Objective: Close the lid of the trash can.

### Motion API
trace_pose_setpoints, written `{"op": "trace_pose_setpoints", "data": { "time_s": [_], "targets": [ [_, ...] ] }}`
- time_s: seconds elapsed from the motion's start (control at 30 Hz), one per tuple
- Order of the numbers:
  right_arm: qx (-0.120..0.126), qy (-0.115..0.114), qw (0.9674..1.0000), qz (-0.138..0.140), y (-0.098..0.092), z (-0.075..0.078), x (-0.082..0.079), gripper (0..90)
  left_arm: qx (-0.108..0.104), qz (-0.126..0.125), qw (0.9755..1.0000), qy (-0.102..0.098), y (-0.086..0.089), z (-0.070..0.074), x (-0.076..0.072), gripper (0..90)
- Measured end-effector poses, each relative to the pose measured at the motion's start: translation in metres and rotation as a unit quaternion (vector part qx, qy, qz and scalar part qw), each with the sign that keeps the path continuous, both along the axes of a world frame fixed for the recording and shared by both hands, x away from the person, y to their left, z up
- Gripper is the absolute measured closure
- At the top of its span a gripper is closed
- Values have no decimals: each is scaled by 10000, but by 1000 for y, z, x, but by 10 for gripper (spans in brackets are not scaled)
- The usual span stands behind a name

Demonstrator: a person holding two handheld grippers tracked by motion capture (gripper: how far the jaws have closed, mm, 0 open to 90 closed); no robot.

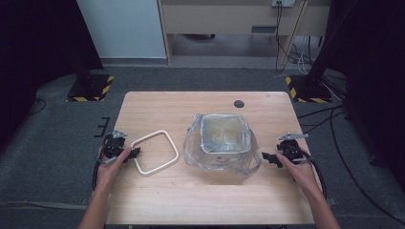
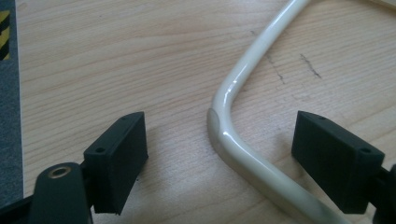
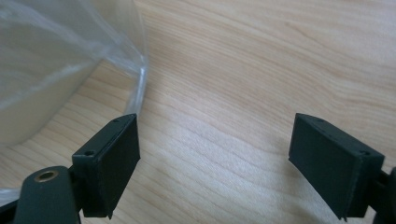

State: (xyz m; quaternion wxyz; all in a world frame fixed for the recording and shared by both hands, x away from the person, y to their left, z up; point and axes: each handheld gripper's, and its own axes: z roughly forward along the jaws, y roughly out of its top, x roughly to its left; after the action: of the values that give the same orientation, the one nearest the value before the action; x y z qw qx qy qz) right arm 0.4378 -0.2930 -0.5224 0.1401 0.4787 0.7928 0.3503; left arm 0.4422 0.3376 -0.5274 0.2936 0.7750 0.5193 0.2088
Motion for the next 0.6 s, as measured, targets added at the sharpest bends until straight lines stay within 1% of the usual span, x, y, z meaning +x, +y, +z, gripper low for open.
{"op": "trace_pose_setpoints", "data": {
  "time_s": [0.03,0.07,0.1,0.13,0.27,0.33,0.43,0.47,0.5,0.53,0.6],
  "targets": [
    [-37,-22,10000,-6,-1,-2,0,165,-15,18,10000,-44,1,-1,1,187],
    [-21,24,10000,-37,-1,-3,-1,164,-69,24,10000,-58,1,-2,2,187],
    [-15,0,10000,-20,-1,-5,-2,164,-111,45,9999,-95,1,-3,2,187],
    [-2,40,10000,-40,-1,-5,-3,164,-110,67,9998,-133,1,-3,3,192],
    [-62,-71,9999,-34,-1,-8,-5,163,-153,-11,9996,-219,0,-4,4,213],
    [-85,-110,9999,-46,0,-8,-6,161,-157,-121,9995,-259,-1,-3,3,277],
    [-190,-178,9997,-36,3,-10,-8,145,-159,-227,9994,-229,-5,-1,1,446],
    [-206,-180,9996,-45,4,-10,-9,141,-133,-239,9994,-229,-5,0,0,508],
    [-254,-243,9994,-26,5,-11,-10,139,-116,-219,9994,-259,-6,0,-1,570],
    [-296,-258,9992,-16,5,-11,-11,138,-143,-200,9993,-297,-6,0,-3,623],
    [-341,-272,9990,-16,6,-12,-12,138,-128,-151,9991,-386,-6,-2,-5,705]
  ]
}}
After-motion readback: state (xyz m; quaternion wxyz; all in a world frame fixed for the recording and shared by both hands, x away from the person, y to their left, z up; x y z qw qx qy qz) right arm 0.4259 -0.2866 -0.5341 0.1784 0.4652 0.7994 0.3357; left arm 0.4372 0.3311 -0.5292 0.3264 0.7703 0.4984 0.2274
